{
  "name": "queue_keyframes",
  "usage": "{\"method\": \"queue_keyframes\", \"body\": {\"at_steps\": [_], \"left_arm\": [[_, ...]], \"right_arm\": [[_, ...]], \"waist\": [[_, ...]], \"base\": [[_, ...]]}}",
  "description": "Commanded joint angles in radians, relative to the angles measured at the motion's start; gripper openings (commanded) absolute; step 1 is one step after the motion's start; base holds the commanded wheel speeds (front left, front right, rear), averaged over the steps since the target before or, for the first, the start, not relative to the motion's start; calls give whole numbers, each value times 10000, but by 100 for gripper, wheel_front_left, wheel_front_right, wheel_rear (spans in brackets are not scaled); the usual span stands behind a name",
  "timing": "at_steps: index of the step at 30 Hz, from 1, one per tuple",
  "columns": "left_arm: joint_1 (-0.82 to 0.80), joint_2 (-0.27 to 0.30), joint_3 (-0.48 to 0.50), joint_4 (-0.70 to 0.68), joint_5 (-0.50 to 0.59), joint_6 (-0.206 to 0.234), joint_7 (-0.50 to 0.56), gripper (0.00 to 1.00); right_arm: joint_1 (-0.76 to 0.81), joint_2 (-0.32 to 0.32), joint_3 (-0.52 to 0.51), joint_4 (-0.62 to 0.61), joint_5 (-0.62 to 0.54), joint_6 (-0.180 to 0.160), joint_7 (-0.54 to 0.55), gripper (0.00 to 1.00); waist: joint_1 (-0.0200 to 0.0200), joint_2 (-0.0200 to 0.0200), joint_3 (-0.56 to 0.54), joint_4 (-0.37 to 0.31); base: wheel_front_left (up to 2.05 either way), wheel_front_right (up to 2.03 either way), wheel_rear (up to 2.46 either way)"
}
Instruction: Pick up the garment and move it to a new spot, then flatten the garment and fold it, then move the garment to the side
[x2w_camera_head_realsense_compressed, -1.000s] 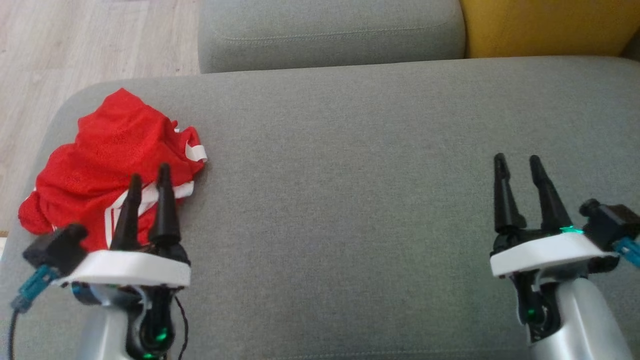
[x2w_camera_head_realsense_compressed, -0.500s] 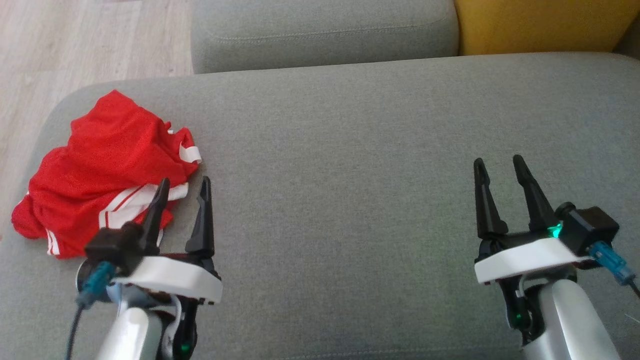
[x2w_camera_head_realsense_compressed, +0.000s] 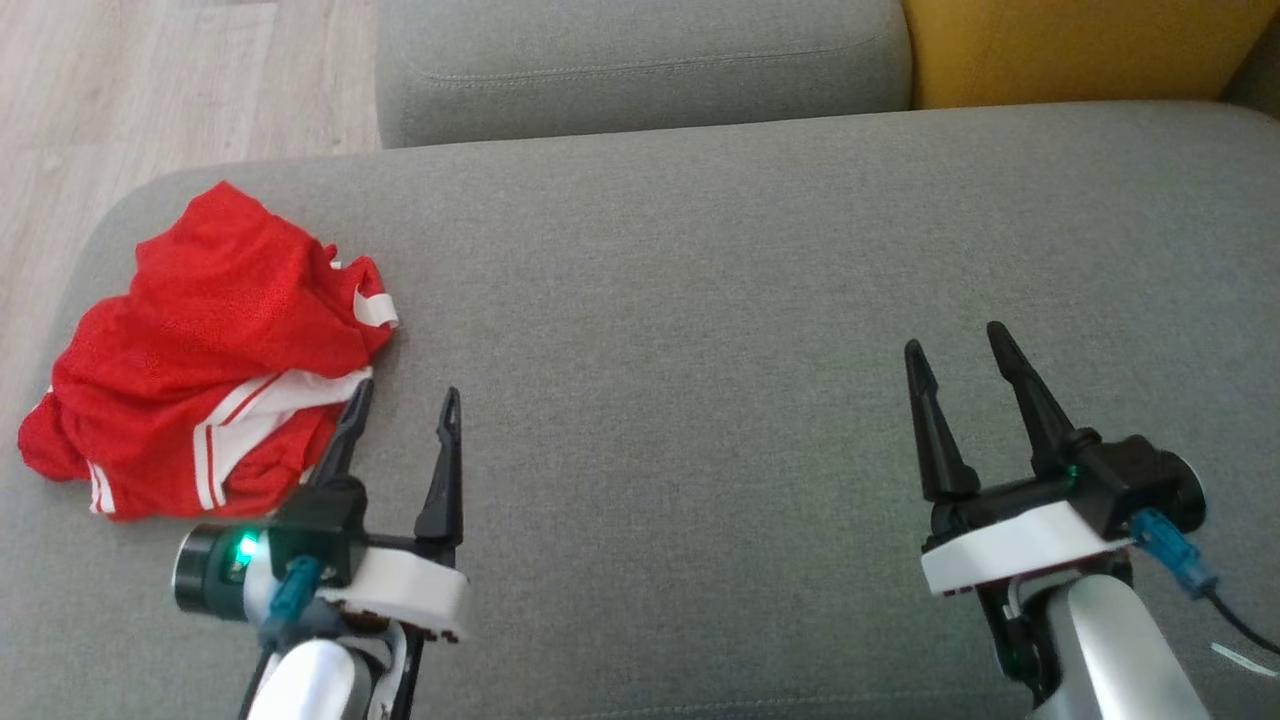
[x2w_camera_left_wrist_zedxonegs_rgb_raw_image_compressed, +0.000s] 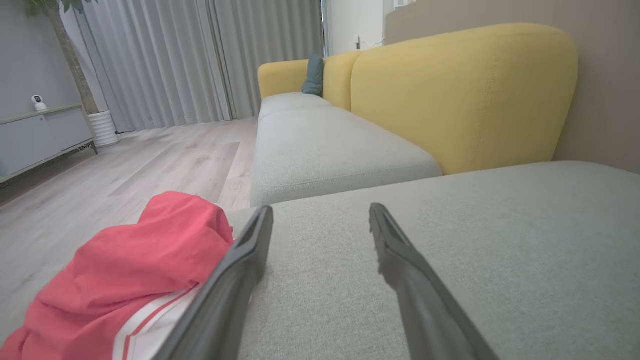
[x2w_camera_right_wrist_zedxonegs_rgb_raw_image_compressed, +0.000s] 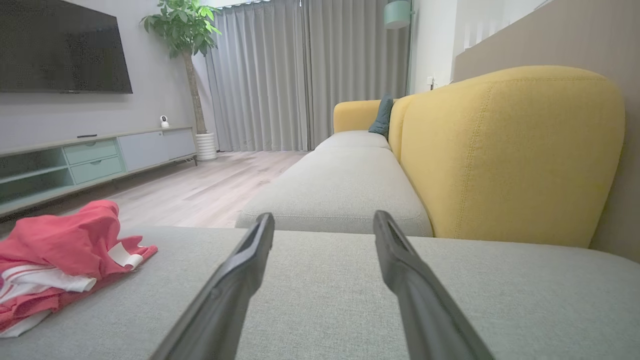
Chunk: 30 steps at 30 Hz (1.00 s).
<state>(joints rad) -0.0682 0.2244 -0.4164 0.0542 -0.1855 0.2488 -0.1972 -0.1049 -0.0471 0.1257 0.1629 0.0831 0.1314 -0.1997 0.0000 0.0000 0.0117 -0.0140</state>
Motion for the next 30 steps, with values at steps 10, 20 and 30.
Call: {"method": "queue_keyframes", "body": {"at_steps": [10, 20, 30], "left_arm": [[-240, -370, 917, -801, -412, -129, -446, 100], [214, -1270, 2253, -903, 102, -1266, -646, 100], [380, -1639, 2676, -433, 615, -2020, -646, 100]], "right_arm": [[-266, -29, -146, -102, 1189, -7, -420, 100], [-100, -32, -184, 281, 1733, -7, -621, 100], [-117, -32, -196, 526, 1958, -7, -621, 100]], "waist": [[0, 0, -44, 84], [0, 0, -78, 42], [0, 0, -144, -95]], "base": [[0, 0, 0], [0, 0, 0], [0, 0, 0]]}}
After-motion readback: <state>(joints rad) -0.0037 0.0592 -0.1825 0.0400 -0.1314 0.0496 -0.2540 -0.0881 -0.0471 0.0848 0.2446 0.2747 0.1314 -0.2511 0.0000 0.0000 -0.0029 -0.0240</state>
